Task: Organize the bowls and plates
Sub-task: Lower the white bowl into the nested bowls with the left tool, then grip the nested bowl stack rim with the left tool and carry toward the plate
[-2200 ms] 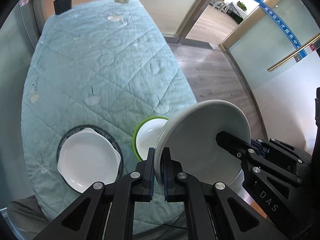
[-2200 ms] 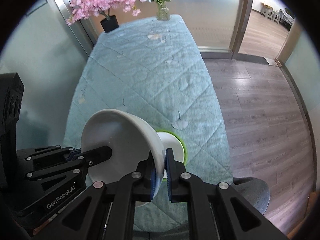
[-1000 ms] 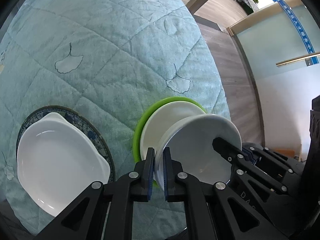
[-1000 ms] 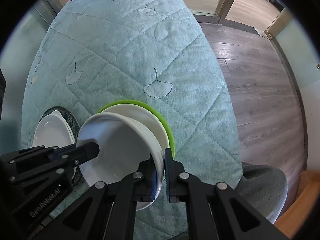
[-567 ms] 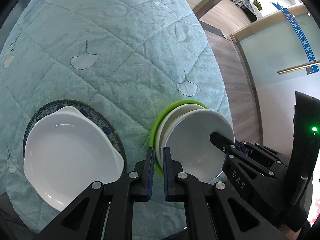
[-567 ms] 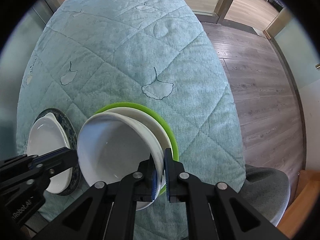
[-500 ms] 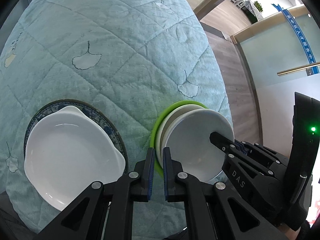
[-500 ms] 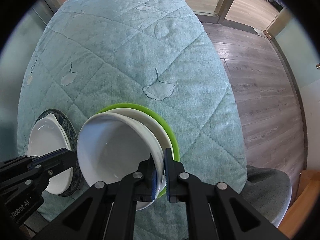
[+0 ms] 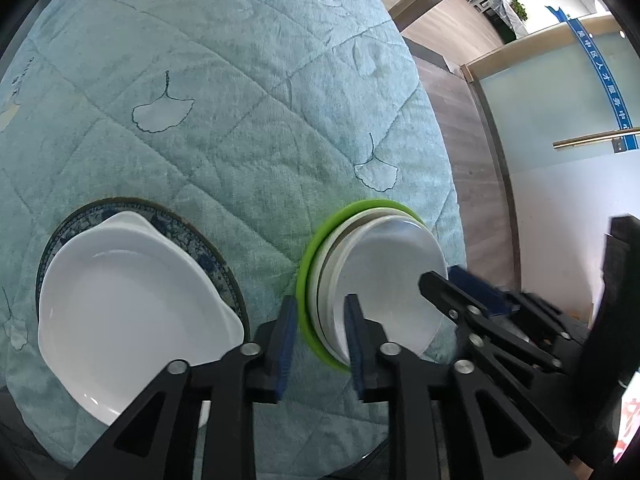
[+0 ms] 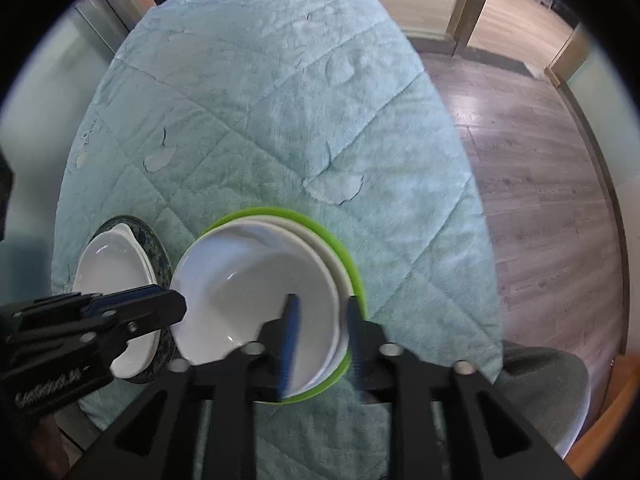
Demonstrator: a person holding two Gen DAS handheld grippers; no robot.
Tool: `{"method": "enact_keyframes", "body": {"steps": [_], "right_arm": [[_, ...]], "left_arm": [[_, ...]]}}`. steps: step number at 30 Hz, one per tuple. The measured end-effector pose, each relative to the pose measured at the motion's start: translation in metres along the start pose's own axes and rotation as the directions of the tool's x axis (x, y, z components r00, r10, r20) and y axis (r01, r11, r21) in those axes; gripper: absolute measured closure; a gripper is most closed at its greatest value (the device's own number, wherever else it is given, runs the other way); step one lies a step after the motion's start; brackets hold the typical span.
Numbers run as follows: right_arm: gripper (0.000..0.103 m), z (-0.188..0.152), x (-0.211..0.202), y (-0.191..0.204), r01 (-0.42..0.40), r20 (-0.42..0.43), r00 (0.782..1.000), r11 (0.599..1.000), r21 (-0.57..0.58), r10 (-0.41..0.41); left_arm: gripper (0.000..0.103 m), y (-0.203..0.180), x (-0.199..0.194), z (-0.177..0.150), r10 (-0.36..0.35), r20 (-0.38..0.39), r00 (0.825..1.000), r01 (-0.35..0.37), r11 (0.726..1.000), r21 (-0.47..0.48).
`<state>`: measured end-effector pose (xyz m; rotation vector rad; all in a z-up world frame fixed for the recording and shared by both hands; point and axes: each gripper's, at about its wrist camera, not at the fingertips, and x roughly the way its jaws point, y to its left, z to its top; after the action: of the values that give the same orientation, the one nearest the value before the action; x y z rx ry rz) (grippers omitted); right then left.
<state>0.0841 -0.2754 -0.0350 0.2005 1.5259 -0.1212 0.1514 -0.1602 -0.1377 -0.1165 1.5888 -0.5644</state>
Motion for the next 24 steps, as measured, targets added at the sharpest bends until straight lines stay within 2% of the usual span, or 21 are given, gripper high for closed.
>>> {"method": "enact_keyframes", "body": {"steps": [1, 4, 6, 9, 11, 14, 19, 21, 24], "right_arm": [[0.051, -0.001, -0.003, -0.003, -0.002, 0.017, 1.000, 1.000, 0.002, 0.002], [0.034, -0.002, -0.011, -0.016, -0.010, 0.048, 0.999, 1.000, 0.024, 0.009], [0.027, -0.002, -0.009, -0.029, -0.037, 0.033, 0.999, 0.998, 0.047, 0.036], [0.025, 0.000, 0.000, -0.041, -0.092, -0.003, 0.996, 0.993, 0.068, 0.093], [0.024, -0.002, 0.006, -0.044, -0.120, -0.027, 0.992, 0.990, 0.072, 0.122], [0.024, -0.005, 0.016, -0.046, -0.160, -0.057, 0.984, 0.982, 0.101, 0.166], [0.055, -0.005, 0.026, -0.044, -0.184, -0.090, 0.976, 0.975, 0.128, 0.196], [0.060, -0.004, 0.030, -0.044, -0.177, -0.107, 0.976, 0.974, 0.140, 0.192], [0.074, -0.002, 0.033, -0.041, -0.197, -0.127, 0.967, 0.966, 0.167, 0.219]], "left_arm": [[0.074, 0.000, 0.002, 0.002, 0.000, -0.004, 1.000, 0.000, 1.000, 0.003], [0.071, -0.002, 0.008, 0.009, 0.006, -0.015, 1.000, -0.006, 1.000, 0.014], [0.071, -0.004, 0.015, 0.015, 0.003, -0.035, 0.999, -0.002, 1.000, 0.028], [0.070, -0.005, 0.027, 0.022, -0.007, -0.069, 0.998, 0.009, 1.000, 0.030], [0.059, -0.005, 0.034, 0.028, -0.032, -0.097, 0.995, 0.034, 0.999, 0.017], [0.058, -0.006, 0.042, 0.034, -0.040, -0.122, 0.992, 0.043, 0.999, 0.024], [0.061, -0.005, 0.049, 0.037, -0.052, -0.155, 0.987, 0.059, 0.997, 0.041], [0.065, -0.004, 0.051, 0.036, -0.054, -0.161, 0.985, 0.061, 0.997, 0.036], [0.073, -0.001, 0.054, 0.036, -0.038, -0.167, 0.985, 0.045, 0.998, 0.036]]}}
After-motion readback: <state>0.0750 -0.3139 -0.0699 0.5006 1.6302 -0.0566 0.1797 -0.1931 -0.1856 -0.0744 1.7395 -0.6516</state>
